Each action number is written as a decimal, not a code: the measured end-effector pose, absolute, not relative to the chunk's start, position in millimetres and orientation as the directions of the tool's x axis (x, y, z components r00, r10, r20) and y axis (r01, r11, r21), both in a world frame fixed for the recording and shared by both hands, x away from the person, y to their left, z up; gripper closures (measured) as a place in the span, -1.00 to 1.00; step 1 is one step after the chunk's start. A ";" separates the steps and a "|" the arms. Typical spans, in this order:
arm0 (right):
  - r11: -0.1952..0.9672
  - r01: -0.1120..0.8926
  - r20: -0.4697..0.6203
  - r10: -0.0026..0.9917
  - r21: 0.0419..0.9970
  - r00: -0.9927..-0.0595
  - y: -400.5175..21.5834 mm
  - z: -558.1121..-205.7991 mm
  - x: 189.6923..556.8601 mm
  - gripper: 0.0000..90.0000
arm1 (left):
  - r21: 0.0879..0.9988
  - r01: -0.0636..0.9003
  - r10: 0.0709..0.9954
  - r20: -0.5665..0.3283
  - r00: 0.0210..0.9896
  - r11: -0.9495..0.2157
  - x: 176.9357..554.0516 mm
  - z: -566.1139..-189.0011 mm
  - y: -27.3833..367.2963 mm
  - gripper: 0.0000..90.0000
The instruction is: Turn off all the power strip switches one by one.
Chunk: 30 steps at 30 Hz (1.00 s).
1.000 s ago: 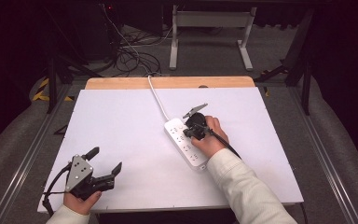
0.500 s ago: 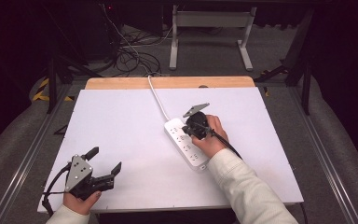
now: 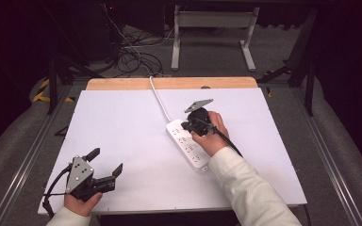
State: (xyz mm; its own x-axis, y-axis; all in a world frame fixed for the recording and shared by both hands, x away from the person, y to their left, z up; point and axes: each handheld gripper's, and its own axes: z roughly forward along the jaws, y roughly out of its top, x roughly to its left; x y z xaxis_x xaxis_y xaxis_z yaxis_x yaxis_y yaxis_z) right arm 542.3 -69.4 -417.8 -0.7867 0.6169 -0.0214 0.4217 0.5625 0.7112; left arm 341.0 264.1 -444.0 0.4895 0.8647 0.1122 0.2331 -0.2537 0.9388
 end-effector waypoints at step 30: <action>0.585 0.488 -0.013 0.649 0.647 -0.761 -54.6 -444.0 574.7 1.00 | 0.938 0.235 0.863 0.110 0.492 -0.254 341.7 -444.2 264.9 -0.73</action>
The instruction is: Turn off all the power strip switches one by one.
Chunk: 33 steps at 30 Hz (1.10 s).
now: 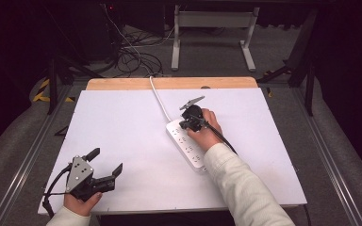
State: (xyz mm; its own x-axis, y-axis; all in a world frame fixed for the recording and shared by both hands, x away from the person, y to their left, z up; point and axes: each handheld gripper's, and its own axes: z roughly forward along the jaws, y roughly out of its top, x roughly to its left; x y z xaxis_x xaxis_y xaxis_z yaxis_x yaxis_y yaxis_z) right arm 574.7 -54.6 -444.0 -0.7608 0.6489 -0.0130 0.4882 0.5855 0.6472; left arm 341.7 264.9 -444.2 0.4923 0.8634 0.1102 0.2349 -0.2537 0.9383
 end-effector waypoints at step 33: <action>0.543 0.548 0.034 0.690 0.636 -0.723 -54.5 -447.7 575.9 1.00 | 0.940 0.232 0.864 0.108 0.492 -0.250 340.6 -444.0 263.5 -0.73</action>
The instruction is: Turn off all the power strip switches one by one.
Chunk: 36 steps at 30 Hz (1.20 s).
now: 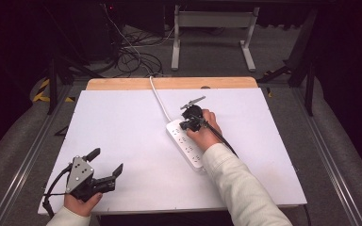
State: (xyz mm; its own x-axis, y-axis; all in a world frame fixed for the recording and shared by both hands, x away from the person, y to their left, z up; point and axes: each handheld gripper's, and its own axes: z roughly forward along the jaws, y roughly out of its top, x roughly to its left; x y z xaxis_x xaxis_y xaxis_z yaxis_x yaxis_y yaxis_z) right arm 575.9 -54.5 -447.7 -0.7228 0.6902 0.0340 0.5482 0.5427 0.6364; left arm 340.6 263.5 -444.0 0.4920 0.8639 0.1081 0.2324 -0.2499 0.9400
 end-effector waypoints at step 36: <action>0.276 0.246 0.013 0.642 0.929 -0.767 -183.5 -396.6 467.3 -0.63 | 0.939 0.240 0.867 0.102 0.488 -0.246 340.2 -443.4 260.6 -0.73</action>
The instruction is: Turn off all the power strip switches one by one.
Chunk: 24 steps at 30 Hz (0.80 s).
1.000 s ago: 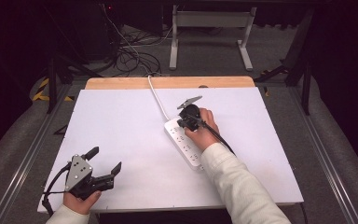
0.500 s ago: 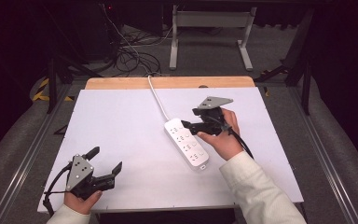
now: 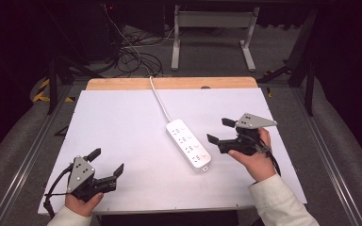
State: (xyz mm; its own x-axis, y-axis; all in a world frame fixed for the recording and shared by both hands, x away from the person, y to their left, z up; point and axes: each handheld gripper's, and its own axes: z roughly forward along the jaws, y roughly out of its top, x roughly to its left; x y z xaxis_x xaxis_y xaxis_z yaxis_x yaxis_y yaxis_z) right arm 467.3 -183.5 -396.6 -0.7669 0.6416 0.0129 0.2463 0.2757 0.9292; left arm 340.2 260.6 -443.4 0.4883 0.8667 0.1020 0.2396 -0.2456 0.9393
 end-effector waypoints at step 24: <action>0.271 0.347 0.071 0.688 0.898 -0.722 -252.8 -480.2 423.7 -0.86 | 0.926 0.242 0.855 0.138 0.499 -0.291 329.4 -448.3 267.3 -0.74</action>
